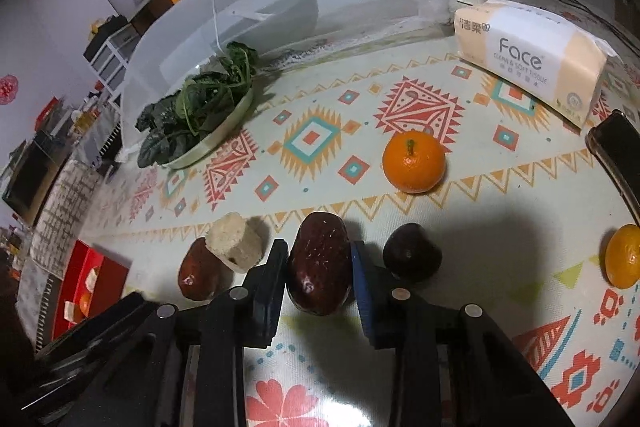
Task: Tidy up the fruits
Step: 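Grasp a red date with the right tool while the left approaches another date, then carry the red date with the right tool while the left carries a date into the tray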
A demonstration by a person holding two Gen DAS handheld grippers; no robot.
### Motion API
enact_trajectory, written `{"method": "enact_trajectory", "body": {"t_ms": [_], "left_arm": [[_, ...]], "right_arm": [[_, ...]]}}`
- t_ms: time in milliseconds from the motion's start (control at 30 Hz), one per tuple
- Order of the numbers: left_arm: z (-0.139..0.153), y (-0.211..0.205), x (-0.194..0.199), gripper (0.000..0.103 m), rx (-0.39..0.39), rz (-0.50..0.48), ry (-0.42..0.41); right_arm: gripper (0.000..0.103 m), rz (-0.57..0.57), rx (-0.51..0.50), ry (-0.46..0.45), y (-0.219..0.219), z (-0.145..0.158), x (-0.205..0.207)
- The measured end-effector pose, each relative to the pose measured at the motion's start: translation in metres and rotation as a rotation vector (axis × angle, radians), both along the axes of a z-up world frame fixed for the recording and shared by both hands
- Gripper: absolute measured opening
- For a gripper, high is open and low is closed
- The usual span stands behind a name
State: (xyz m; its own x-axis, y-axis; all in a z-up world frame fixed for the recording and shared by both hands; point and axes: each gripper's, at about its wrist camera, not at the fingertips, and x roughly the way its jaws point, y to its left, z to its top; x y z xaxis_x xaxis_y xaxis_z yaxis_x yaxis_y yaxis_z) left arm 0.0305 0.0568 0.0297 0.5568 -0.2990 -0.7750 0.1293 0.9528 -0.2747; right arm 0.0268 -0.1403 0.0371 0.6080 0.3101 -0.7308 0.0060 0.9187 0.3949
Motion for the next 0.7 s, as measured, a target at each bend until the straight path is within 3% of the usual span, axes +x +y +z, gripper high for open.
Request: {"method": "enact_trajectory", "body": {"t_ms": [233, 400, 700], "left_arm": [[-0.012, -0.018, 0.02, 0.058, 0.042, -0.028, -0.007], [-0.017, -0.015, 0.023, 0.033, 0.034, -0.03, -0.013], [-0.01, 0.004, 0.015, 0.033, -0.018, 0.035, -0.024]], "right_arm": [[0.034, 0.002, 0.034, -0.027, -0.005, 0.004, -0.005], [0.034, 0.014, 0.039, -0.029, -0.003, 0.003, -0.005], [0.034, 0.026, 0.021, -0.056, 0.002, 0.006, -0.008]]}}
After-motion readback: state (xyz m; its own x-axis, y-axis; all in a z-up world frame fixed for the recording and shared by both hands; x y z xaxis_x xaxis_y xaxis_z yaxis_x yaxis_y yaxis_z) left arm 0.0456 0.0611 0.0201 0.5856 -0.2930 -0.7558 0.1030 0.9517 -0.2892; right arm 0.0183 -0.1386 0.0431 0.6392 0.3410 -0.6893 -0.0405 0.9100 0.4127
